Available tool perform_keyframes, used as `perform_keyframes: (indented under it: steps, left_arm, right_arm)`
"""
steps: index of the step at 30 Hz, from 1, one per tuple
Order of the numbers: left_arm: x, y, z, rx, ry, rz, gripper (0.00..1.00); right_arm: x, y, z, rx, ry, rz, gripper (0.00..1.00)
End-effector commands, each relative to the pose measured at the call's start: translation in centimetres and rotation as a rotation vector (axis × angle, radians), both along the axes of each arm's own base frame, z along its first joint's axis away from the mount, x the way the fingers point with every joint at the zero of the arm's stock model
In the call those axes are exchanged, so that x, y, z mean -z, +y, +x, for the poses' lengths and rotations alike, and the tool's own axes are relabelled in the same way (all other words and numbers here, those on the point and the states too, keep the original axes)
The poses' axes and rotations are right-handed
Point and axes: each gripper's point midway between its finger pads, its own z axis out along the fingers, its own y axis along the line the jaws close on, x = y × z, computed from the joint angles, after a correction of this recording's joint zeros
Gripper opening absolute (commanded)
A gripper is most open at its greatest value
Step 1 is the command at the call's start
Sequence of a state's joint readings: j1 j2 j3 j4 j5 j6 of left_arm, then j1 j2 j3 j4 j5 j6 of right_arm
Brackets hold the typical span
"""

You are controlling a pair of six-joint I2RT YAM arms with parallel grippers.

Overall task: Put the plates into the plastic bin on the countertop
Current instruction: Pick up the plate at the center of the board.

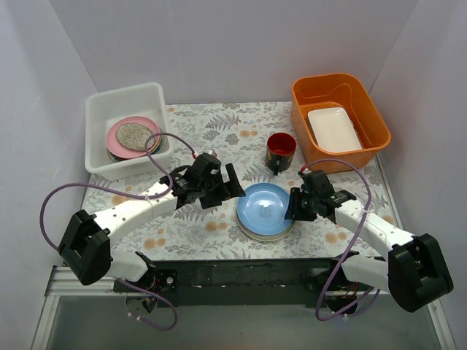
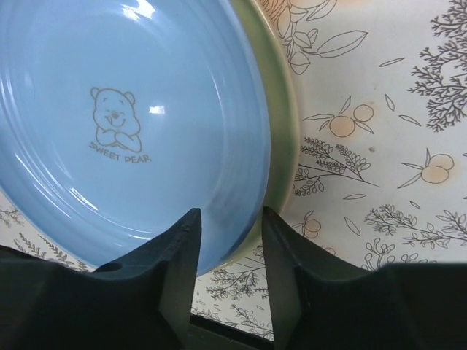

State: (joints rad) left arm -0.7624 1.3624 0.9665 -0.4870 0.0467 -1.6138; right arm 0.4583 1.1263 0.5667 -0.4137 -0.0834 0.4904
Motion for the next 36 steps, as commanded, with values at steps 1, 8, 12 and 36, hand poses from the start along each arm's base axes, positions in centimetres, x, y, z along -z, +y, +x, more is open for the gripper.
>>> perform_keyframes:
  steps: [1,8,12,36]
  left_arm:
    - [-1.1,0.9,-0.4,-0.027,-0.039,-0.016,0.98]
    - [-0.4,1.5,-1.0,-0.036,-0.022,-0.008,0.98]
    - [-0.6,1.6,-1.1,-0.038,-0.024,-0.013,0.98]
    - [-2.7,0.1,-2.7,0.091,-0.061,-0.122,0.96]
  right_arm:
    - [0.2,1.0,1.0,-0.011,-0.025,0.044,0.42]
    - [0.8,0.8,0.9,-0.003,-0.013,0.044,0.01]
    - [0.3,0.7,1.1,0.013,-0.034,0.049,0.01]
    - [-6.6,2.7,3.0,-0.018,-0.152,0.177,0.01]
